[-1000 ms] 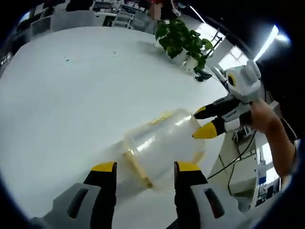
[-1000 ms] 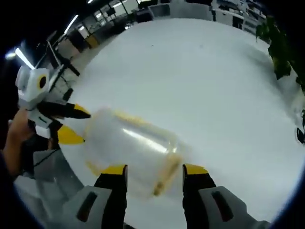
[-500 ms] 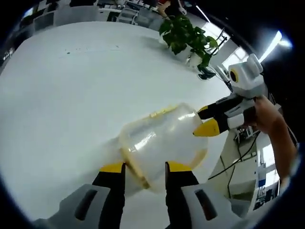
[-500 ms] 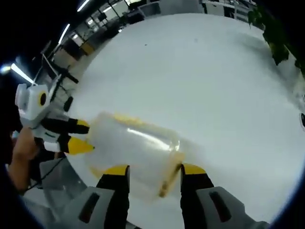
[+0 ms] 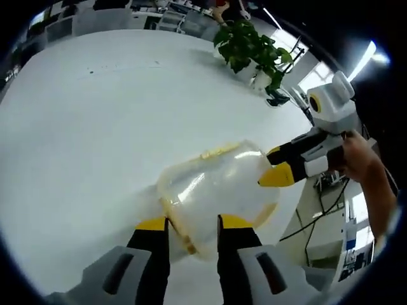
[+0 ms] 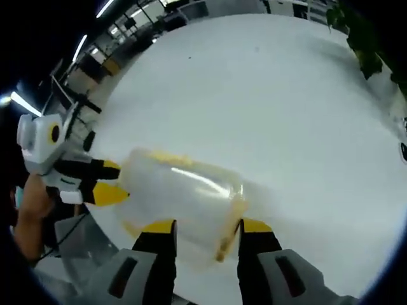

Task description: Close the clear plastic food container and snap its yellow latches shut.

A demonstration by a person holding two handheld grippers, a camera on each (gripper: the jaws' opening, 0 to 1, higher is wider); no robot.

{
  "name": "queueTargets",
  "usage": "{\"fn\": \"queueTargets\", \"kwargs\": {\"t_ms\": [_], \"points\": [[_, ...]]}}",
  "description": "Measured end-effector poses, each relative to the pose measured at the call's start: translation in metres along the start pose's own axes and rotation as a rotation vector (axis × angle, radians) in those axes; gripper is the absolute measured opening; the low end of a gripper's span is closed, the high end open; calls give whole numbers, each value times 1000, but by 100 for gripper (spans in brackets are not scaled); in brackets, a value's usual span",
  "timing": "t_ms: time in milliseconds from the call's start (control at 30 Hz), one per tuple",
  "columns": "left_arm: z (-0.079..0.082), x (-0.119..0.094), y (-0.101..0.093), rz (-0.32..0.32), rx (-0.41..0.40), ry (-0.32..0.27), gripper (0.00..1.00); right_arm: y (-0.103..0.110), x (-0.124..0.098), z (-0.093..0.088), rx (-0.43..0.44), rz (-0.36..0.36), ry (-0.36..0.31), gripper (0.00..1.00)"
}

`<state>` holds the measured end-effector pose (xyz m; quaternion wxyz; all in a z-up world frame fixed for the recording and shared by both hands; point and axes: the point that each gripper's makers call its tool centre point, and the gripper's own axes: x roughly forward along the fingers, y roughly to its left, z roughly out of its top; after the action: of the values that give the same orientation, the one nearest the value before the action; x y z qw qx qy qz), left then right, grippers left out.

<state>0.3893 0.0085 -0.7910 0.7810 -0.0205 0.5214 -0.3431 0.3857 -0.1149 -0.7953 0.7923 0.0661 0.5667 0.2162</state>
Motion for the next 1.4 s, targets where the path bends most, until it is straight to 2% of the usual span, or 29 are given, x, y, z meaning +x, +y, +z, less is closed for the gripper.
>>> {"fn": "queueTargets", "kwargs": {"t_ms": [67, 100, 200, 433, 633, 867, 900, 1033, 1200, 1400], "points": [[0, 0, -1, -5, 2, -1, 26, 2, 0, -4, 7, 0, -4, 36], [2, 1, -1, -22, -17, 17, 26, 3, -1, -5, 9, -2, -5, 36], [8, 4, 6, -15, -9, 21, 27, 6, -3, -11, 3, -10, -6, 36], [5, 2, 4, 12, 17, -22, 27, 6, -5, -18, 1, -6, -17, 37], [5, 1, 4, 2, 17, -37, 28, 7, -7, -18, -23, -6, -12, 38], [7, 2, 7, 1, 26, -38, 28, -1, -5, -12, -41, -13, -17, 39], [7, 2, 7, -1, 33, -35, 28, -1, -5, -11, -67, -10, -24, 39], [7, 3, 9, -3, 25, -31, 28, -2, -4, -8, -61, -10, -15, 39], [7, 3, 11, -14, 3, -35, 29, -3, -3, -2, -122, -30, -4, 41], [8, 4, 12, -47, -4, -50, 32, -4, -1, 2, -188, -16, -21, 43]]}}
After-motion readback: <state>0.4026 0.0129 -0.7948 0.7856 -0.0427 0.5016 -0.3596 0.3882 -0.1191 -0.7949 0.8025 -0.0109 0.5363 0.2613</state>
